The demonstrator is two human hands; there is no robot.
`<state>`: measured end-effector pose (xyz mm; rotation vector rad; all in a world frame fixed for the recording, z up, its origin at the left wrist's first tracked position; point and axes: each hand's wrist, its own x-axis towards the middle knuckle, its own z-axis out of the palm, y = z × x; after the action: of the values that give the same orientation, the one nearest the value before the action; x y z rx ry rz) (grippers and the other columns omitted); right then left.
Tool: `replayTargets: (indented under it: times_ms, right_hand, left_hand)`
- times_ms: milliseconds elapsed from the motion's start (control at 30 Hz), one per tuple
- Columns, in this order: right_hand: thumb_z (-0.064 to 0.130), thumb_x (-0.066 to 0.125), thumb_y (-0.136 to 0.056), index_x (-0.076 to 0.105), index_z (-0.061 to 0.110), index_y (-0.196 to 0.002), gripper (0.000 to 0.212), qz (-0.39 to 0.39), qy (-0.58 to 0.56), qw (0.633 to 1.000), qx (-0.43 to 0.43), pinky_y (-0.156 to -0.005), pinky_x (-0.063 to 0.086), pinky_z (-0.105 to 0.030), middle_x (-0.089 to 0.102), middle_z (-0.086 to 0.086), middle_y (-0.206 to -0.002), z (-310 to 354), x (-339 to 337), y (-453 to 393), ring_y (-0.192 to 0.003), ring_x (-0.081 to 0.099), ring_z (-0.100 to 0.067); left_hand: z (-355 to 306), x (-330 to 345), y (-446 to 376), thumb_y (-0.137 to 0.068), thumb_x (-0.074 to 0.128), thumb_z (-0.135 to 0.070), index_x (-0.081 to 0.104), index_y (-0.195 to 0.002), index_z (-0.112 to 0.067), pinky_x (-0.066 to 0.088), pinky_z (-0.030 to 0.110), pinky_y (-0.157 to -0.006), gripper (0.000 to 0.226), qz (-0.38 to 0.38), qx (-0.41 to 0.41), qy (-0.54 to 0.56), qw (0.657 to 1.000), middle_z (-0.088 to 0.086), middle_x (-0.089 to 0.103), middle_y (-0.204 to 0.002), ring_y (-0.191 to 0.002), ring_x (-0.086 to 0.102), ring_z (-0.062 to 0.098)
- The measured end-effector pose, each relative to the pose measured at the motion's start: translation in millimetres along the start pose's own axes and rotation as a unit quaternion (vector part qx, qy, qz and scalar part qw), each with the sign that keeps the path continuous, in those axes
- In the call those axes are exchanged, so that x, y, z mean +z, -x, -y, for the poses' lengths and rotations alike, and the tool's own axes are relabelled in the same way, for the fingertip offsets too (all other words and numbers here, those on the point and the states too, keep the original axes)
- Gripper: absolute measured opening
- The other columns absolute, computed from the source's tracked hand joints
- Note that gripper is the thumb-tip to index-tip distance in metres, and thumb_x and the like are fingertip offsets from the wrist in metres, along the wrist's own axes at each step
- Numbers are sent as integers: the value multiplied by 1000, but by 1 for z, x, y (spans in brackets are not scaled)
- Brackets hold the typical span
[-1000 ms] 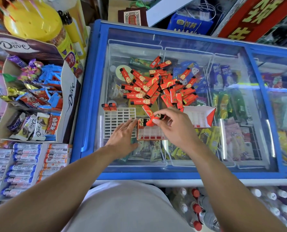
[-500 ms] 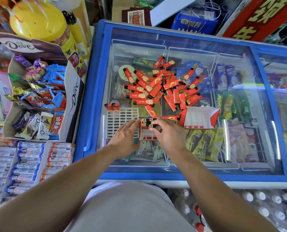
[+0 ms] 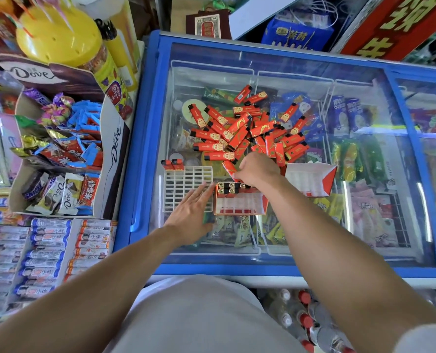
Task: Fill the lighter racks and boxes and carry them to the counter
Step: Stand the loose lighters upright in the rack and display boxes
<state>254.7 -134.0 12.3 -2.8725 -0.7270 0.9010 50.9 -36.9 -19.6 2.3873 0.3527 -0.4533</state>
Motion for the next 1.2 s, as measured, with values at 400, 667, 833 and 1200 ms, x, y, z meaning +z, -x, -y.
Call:
replayTargets:
  times_ms: [400,667,833,1200]
  right_hand:
    - [37,78,-84,69,29,-94,16,-103,-102,984,-101,-60,46,-27,65,15,-83,10,-9,27,-70,62,-6]
    - [44,72,-90,67,14,-123,45,-135,-203,957,-155,-79,44,-18,64,10,-106,11,-11,69,-87,57,-2]
    - [40,65,-96,64,20,-109,24,-157,-243,945,-152,-61,45,-20,65,13,-83,-13,-11,93,-67,58,0]
    - [44,58,-98,60,35,-123,26,-154,-100,973,-139,-64,57,-34,72,8,-90,-62,19,102,-71,65,-8]
  left_hand:
    - [33,13,10,-95,53,-60,-22,-157,-23,-17,47,-124,105,-45,-48,-126,990,2,-37,-161,-146,-39,21]
    - [37,14,10,-86,58,-72,-20,-158,-28,-19,47,-123,115,-28,-38,-100,994,-1,-40,-160,-145,-42,17]
    - [27,15,10,-90,56,-68,-14,-160,-25,-19,44,-123,108,-63,-44,-72,994,-2,-29,-165,-148,-36,15]
    - [-9,21,6,-97,58,-44,-19,-160,-24,0,43,-128,101,-95,102,-118,983,-8,-31,-165,-153,-23,12]
